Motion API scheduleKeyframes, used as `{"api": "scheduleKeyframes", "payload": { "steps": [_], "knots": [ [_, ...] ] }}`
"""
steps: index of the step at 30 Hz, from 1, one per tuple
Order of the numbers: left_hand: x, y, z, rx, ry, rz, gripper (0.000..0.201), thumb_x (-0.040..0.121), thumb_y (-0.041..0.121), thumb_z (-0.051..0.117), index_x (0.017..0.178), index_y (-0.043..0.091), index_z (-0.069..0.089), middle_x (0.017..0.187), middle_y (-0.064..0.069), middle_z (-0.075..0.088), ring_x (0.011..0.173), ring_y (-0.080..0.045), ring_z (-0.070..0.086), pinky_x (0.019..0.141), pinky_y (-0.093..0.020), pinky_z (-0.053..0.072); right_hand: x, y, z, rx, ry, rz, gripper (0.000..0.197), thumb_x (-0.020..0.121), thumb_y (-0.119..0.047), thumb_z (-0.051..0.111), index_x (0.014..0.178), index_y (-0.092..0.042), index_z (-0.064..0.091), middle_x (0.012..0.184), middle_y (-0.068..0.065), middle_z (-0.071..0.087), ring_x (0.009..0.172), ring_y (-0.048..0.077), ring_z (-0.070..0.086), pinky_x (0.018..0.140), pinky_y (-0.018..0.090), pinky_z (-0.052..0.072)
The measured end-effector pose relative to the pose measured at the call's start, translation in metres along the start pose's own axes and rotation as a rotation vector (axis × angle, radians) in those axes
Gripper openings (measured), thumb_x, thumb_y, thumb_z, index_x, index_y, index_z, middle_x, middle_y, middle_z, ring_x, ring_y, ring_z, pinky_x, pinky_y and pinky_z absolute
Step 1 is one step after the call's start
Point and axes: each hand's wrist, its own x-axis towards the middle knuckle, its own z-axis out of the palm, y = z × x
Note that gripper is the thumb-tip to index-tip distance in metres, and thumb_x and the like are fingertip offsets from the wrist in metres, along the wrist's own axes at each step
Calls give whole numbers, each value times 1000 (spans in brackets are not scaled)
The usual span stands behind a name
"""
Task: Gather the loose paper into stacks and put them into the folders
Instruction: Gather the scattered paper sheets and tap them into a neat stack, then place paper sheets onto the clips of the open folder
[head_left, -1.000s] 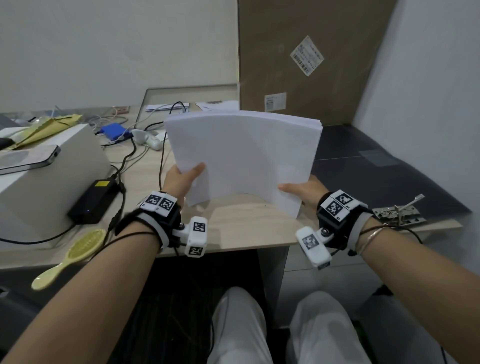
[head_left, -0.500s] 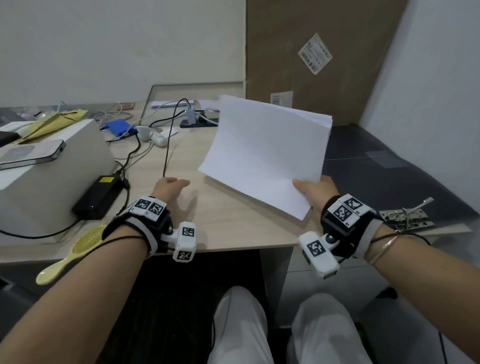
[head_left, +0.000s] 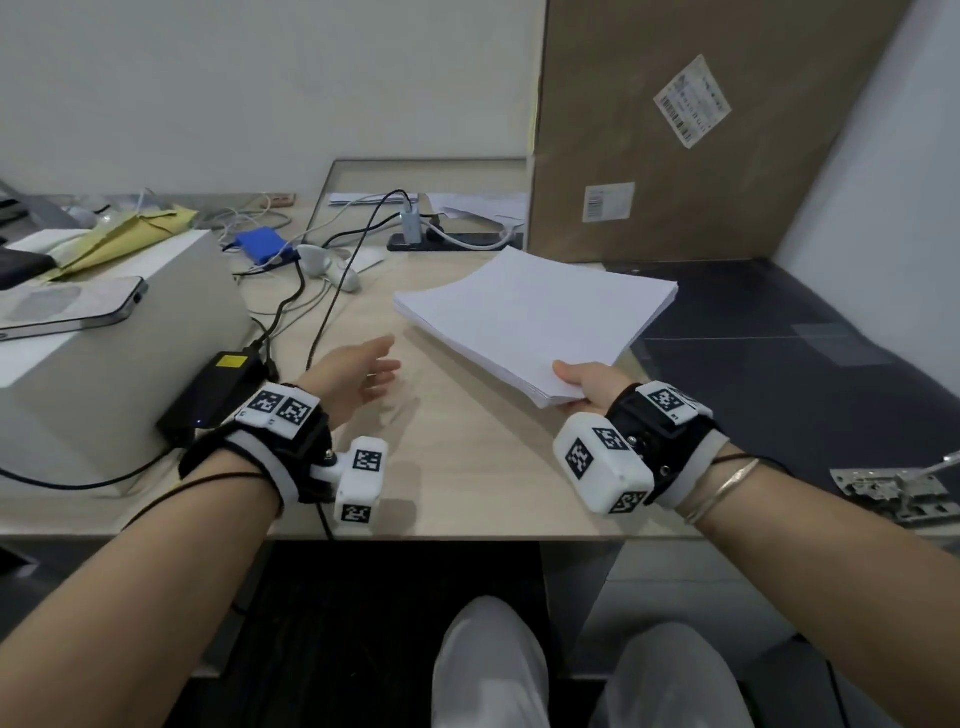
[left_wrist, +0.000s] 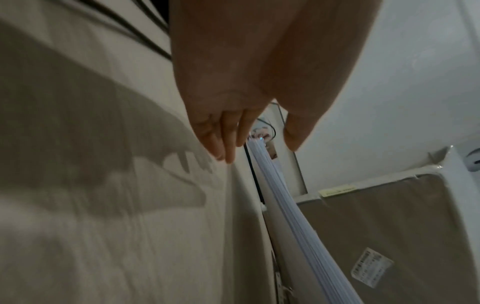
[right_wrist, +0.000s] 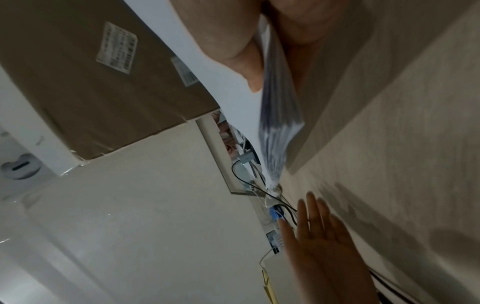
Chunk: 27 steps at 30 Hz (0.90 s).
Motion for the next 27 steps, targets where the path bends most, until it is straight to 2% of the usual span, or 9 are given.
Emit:
{"api": "scheduleKeyframes", "payload": {
  "steps": [3, 4, 6, 9, 11, 15, 19, 22, 27],
  "knots": [
    [0, 6, 23, -154, -265, -107, 59, 93, 45, 52, 130, 3, 33, 129, -22, 56, 110, -34, 61, 90, -38, 52, 9, -2, 14, 11, -31, 12, 6, 96, -10, 51, 92, -6, 50, 68, 7, 57, 33, 14, 57, 27, 12, 35],
    [1, 8, 29, -189, -345, -128, 61, 93, 47, 52, 131, 4, 33, 130, -24, 56, 114, -36, 60, 92, -42, 53, 9, -3, 18, 32, -56, 18, 5, 96, -10, 50, 98, -6, 50, 66, 7, 59, 34, 14, 58, 27, 12, 35],
    [4, 13, 41, -238, -467, -132, 55, 95, 44, 48, 133, 4, 40, 125, -21, 60, 108, -34, 65, 89, -41, 56, 14, -3, 26, 84, -105, 34, 18, 97, -10, 48, 114, -4, 50, 80, 8, 61, 57, 20, 62, 32, 18, 42],
    [11, 19, 55, -290, -442, -67, 30, 101, 17, 41, 129, 6, 47, 106, -10, 66, 87, -21, 70, 69, -30, 61, 20, 0, 37, 178, -156, 54, 31, 97, -8, 47, 128, -5, 47, 107, 11, 62, 77, 21, 60, 54, 34, 48],
    [18, 20, 57, -256, -386, -23, 31, 100, 1, 36, 130, 6, 46, 102, -6, 65, 87, -17, 65, 63, -24, 60, 27, 1, 41, 221, -176, 30, 30, 94, -3, 50, 124, -6, 50, 118, 13, 61, 82, 20, 61, 60, 36, 51],
    [30, 18, 50, -156, -343, 33, 39, 98, -7, 36, 134, 4, 45, 106, -4, 65, 90, -18, 63, 64, -23, 60, 36, -2, 35, 173, -223, 25, 19, 87, -2, 60, 104, -9, 57, 99, 8, 66, 87, 21, 64, 69, 36, 59],
    [38, 20, 31, -105, -348, 64, 42, 95, -10, 37, 131, 10, 47, 107, -3, 66, 85, -15, 68, 63, -24, 59, 44, -22, 11, 145, -166, 31, 11, 89, -8, 59, 99, -11, 55, 84, 7, 67, 67, 19, 68, 59, 33, 59],
    [46, 25, 13, -46, -410, 73, 42, 95, -9, 39, 127, 16, 50, 113, -1, 67, 91, -13, 69, 72, -25, 59, 55, -43, -9, 25, -114, 48, 12, 88, -10, 59, 100, -10, 54, 85, 7, 65, 59, 18, 69, 59, 31, 60],
    [64, 41, 4, 75, -410, 13, 37, 95, -8, 39, 112, 21, 56, 104, 2, 69, 80, -10, 72, 66, -24, 59, 69, -59, -3, -200, -121, 59, 8, 90, 5, 49, 93, 0, 55, 79, 14, 67, 49, 17, 68, 49, 26, 58]
  ]
}}
